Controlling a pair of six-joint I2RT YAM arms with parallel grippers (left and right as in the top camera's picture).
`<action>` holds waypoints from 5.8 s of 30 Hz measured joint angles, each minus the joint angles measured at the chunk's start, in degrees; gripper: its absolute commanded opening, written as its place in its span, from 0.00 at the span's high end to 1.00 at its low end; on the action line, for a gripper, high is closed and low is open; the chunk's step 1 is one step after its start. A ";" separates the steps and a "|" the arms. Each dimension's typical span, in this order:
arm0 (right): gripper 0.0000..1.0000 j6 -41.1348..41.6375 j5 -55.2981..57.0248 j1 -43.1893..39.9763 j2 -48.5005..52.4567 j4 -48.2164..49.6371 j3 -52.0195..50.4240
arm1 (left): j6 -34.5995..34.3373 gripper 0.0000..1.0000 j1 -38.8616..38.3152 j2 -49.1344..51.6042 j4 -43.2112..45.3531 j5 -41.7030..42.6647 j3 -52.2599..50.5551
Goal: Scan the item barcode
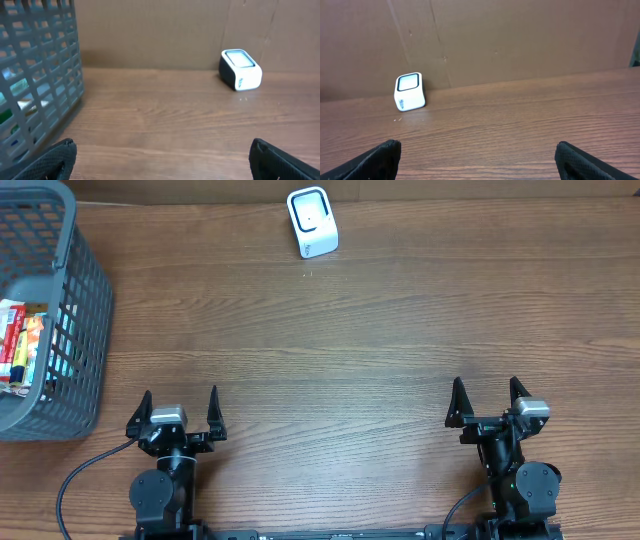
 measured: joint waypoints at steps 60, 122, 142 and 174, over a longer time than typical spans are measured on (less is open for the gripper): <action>0.00 0.00 -0.02 0.00 -0.04 -0.22 0.00 | 12.90 0.00 1.62 98.51 -81.74 5.11 134.22; 0.00 0.00 0.00 0.00 -0.04 -0.22 0.00 | 20.74 0.00 38.10 115.34 -64.74 11.06 107.82; 0.00 0.00 -0.02 0.00 -0.04 -0.22 0.00 | 25.31 0.11 38.12 115.43 -50.34 10.27 93.85; 0.00 0.02 0.00 0.00 -0.04 -0.22 0.00 | 25.27 0.55 37.73 116.26 -54.47 11.06 97.35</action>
